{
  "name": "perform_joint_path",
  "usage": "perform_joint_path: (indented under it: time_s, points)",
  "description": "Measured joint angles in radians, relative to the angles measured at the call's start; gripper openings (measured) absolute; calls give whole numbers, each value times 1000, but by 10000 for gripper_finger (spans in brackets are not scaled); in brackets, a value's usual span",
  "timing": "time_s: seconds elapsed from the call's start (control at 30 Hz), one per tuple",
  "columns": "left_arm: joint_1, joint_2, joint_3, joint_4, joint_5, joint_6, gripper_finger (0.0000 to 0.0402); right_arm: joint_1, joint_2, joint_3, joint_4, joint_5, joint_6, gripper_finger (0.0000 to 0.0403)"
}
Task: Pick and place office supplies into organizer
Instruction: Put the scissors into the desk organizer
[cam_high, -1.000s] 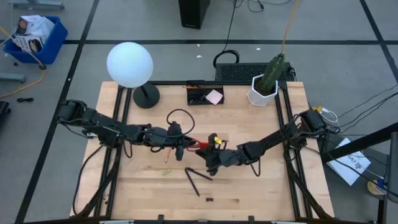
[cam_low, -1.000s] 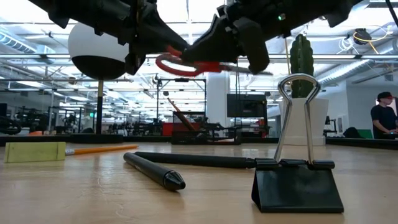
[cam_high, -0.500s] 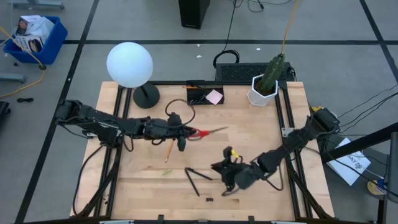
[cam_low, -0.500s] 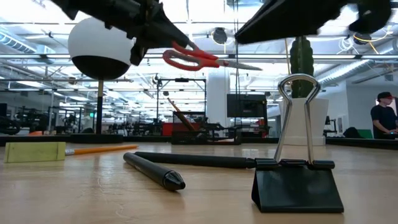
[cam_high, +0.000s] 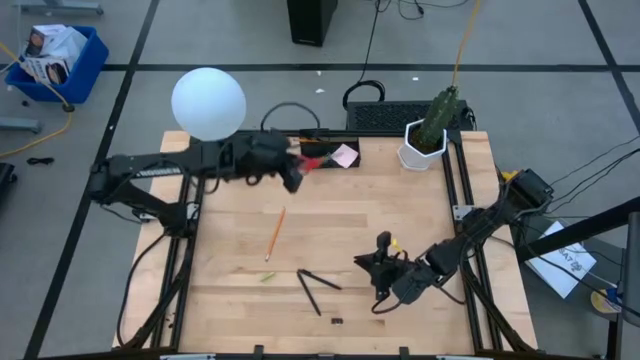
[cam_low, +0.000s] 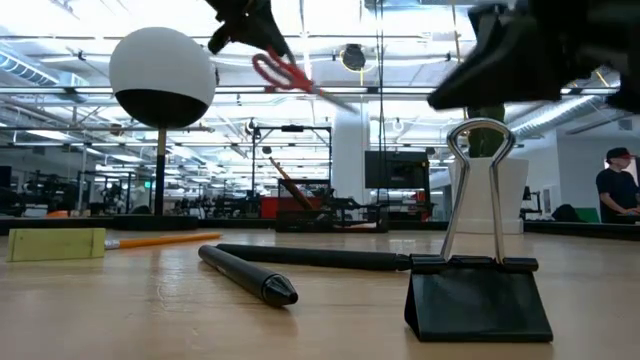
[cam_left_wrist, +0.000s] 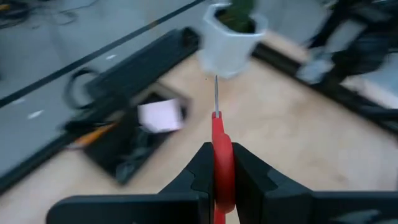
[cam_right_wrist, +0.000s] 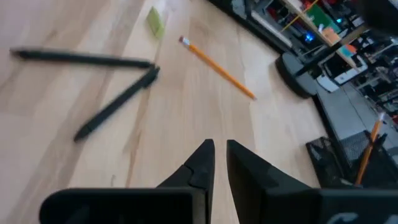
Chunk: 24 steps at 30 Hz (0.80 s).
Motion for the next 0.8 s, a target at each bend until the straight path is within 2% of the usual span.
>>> perform_joint_path:
  time_s: [0.07,0.13,0.3,0.47,0.8]
  points:
    - [44,17,57,-83,-11,15,34,-1,0,-26,23,-12,0,33]
    - [86,39,106,-90,-5,27,34,0,0,-49,68,-13,3,33]
    - [184,133,212,-152,101,58,34,0,0,-89,182,-14,-35,33]
    - [256,262,342,-313,93,79,34,0,0,-93,191,-15,-34,34]
    - [290,449,602,-507,57,143,34,0,0,-93,190,-16,-31,34]
